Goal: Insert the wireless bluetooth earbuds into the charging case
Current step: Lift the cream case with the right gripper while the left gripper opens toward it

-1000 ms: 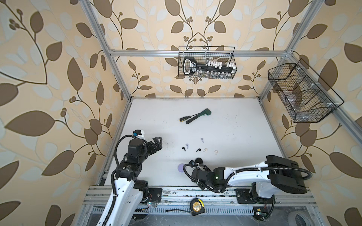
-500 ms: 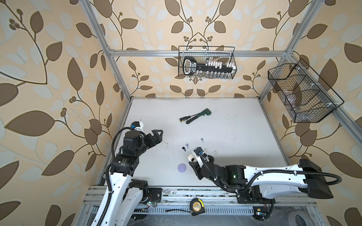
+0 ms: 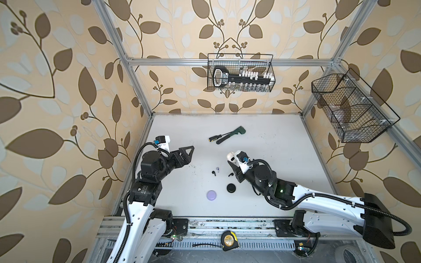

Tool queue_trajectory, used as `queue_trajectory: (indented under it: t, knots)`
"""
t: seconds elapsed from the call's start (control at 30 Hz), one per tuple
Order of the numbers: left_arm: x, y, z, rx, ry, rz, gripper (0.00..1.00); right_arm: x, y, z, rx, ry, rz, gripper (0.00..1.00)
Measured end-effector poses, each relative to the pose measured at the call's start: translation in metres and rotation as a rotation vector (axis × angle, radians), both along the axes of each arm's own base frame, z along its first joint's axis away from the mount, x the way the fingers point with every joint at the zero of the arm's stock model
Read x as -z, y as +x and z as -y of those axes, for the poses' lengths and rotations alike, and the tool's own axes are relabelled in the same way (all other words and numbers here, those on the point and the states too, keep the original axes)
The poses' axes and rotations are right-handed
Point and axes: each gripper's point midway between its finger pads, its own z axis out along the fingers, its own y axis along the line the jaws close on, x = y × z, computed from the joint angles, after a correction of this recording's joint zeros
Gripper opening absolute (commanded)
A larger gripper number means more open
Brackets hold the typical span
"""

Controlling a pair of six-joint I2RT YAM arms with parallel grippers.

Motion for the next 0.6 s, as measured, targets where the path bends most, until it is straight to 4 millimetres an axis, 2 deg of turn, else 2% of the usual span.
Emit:
queue_trajectory:
  t: [0.1, 0.13, 0.2, 0.37, 0.43, 0.6]
  knots:
    - [-0.001, -0.002, 0.006, 0.047, 0.016, 0.043, 0.99, 0.003, 0.001, 0.001, -0.033, -0.053, 0.051, 0.2]
    - [0.002, -0.002, 0.009, 0.068, 0.013, 0.048, 0.95, 0.004, -0.002, 0.0, -0.046, -0.07, 0.066, 0.2]
    - [0.007, -0.004, 0.017, 0.119, -0.005, 0.047, 0.89, 0.002, -0.012, -0.002, -0.078, -0.095, 0.099, 0.21]
    - [0.005, -0.011, 0.045, 0.266, -0.047, 0.046, 0.88, -0.012, -0.043, 0.005, -0.149, -0.089, 0.218, 0.26]
    - [0.001, -0.017, 0.055, 0.314, -0.051, 0.057, 0.82, -0.011, -0.043, 0.01, -0.139, -0.107, 0.239, 0.25]
    - [-0.01, -0.036, 0.081, 0.455, -0.043, 0.111, 0.81, -0.014, -0.04, 0.013, -0.117, -0.143, 0.27, 0.23]
